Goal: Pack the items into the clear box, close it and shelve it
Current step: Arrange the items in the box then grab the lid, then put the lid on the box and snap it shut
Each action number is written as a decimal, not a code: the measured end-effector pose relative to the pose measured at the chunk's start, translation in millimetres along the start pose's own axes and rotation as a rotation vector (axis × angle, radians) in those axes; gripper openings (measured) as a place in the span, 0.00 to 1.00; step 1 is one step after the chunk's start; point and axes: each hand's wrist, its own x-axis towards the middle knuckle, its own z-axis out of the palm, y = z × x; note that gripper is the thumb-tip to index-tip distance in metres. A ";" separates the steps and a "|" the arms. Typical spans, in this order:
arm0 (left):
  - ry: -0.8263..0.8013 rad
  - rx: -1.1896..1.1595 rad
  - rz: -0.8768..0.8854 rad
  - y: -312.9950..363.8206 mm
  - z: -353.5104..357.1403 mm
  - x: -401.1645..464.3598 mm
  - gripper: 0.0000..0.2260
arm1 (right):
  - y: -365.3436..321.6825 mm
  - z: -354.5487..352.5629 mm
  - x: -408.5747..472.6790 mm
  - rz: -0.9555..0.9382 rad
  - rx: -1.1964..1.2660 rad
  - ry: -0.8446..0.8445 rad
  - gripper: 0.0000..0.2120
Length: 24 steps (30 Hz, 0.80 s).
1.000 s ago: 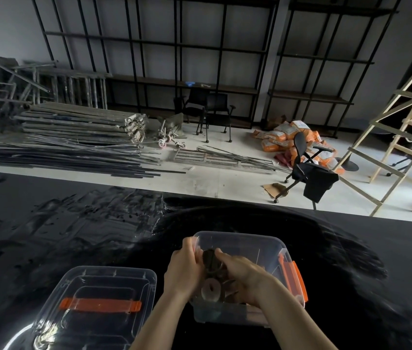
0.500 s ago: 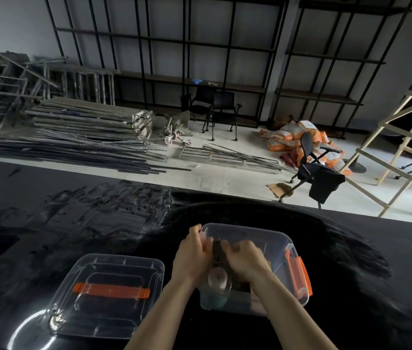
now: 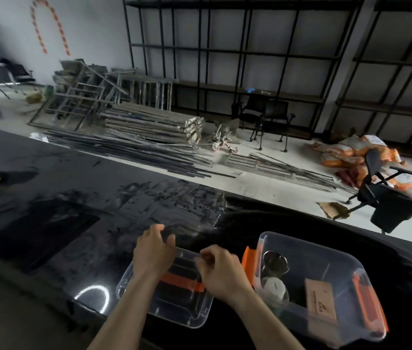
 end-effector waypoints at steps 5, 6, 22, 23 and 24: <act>-0.048 0.221 -0.144 -48.5 -11.3 -13.3 0.24 | 15.7 42.1 -3.5 0.260 -0.132 -0.094 0.28; -0.058 0.253 -0.167 -55.4 -12.3 -15.7 0.25 | 16.9 45.9 -3.2 0.273 -0.136 -0.083 0.28; 0.076 -0.098 -0.168 11.5 -59.4 26.1 0.23 | -16.5 -49.2 28.9 0.113 0.122 0.387 0.15; 0.075 -0.128 -0.151 24.2 -58.2 29.6 0.24 | -12.2 -62.4 30.1 0.116 0.156 0.423 0.14; 0.075 -0.154 -0.123 37.9 -55.7 31.7 0.23 | -6.3 -75.5 31.2 0.124 0.189 0.459 0.13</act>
